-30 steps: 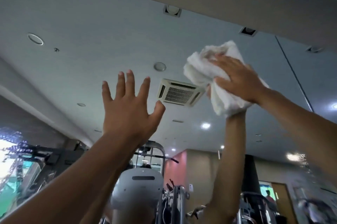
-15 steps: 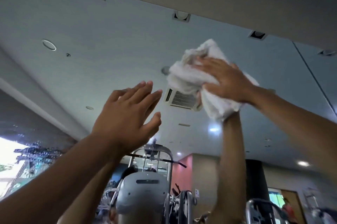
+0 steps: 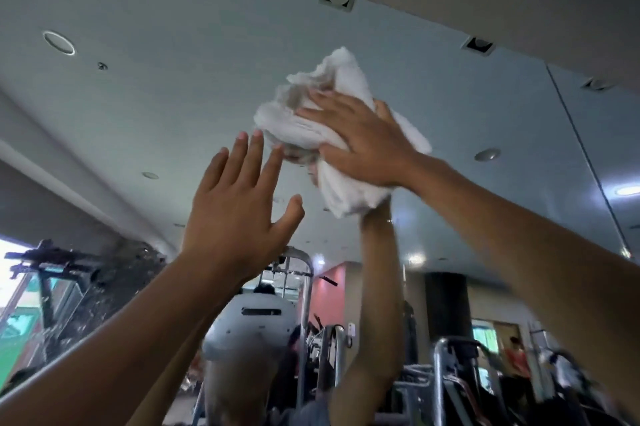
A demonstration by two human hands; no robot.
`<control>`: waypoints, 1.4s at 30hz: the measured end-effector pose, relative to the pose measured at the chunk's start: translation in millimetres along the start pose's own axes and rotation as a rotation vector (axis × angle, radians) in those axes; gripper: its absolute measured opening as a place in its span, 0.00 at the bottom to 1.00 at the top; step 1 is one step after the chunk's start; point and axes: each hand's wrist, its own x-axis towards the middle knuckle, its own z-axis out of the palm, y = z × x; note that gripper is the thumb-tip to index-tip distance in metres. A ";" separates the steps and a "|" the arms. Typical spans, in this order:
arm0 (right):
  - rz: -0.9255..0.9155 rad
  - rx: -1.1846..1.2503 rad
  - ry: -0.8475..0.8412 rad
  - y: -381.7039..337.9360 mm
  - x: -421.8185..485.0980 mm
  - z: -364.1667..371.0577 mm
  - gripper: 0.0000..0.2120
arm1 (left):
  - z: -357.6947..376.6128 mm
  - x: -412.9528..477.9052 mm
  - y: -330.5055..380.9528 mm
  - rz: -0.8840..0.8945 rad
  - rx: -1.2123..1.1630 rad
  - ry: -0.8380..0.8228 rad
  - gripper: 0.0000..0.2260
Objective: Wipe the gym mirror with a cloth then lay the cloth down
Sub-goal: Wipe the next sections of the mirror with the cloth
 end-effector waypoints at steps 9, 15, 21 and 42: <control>0.720 -0.110 0.211 -7.4 20.7 13.3 0.28 | 4.5 -37.8 -1.9 0.049 0.028 0.032 0.32; 0.024 -0.041 0.024 -35.0 -58.5 13.1 0.32 | 6.1 -57.2 -7.1 0.087 0.054 0.061 0.32; 0.670 -0.124 0.213 15.0 -50.1 12.1 0.28 | 8.7 -61.1 0.1 0.060 0.046 0.087 0.32; 0.505 -0.169 0.136 -84.6 -59.1 31.5 0.35 | 2.7 -110.1 1.9 0.077 0.043 0.043 0.31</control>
